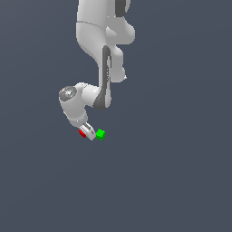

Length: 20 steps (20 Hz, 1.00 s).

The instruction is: Stack the red cube on top of the green cube.

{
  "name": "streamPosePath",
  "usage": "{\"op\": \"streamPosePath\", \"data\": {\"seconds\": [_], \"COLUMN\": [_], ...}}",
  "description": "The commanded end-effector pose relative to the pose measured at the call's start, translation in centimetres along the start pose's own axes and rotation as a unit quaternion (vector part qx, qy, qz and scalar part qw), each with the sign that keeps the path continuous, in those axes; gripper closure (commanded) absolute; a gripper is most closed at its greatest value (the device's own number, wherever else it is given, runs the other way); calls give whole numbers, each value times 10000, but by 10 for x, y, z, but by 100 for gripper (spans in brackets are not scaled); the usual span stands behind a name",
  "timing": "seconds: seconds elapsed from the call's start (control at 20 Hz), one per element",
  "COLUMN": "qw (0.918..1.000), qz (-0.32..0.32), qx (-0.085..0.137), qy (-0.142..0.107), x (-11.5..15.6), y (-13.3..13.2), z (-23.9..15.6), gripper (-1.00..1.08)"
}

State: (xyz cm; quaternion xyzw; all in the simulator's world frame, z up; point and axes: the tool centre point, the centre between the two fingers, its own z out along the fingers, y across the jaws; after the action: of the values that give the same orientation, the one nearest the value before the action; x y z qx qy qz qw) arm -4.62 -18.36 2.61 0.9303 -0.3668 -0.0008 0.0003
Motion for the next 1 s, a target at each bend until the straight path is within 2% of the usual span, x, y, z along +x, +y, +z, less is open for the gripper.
{"op": "streamPosePath", "data": {"seconds": [0.0, 0.1, 0.15, 0.95], "qw": [10000, 10000, 10000, 10000], "qz": [5, 5, 5, 5], "qx": [5, 5, 5, 7], "qy": [6, 6, 6, 5], "x": [1, 1, 1, 0], "y": [0, -1, -1, -1], "z": [5, 6, 6, -5], "gripper": [-92, -92, 108, 108]}}
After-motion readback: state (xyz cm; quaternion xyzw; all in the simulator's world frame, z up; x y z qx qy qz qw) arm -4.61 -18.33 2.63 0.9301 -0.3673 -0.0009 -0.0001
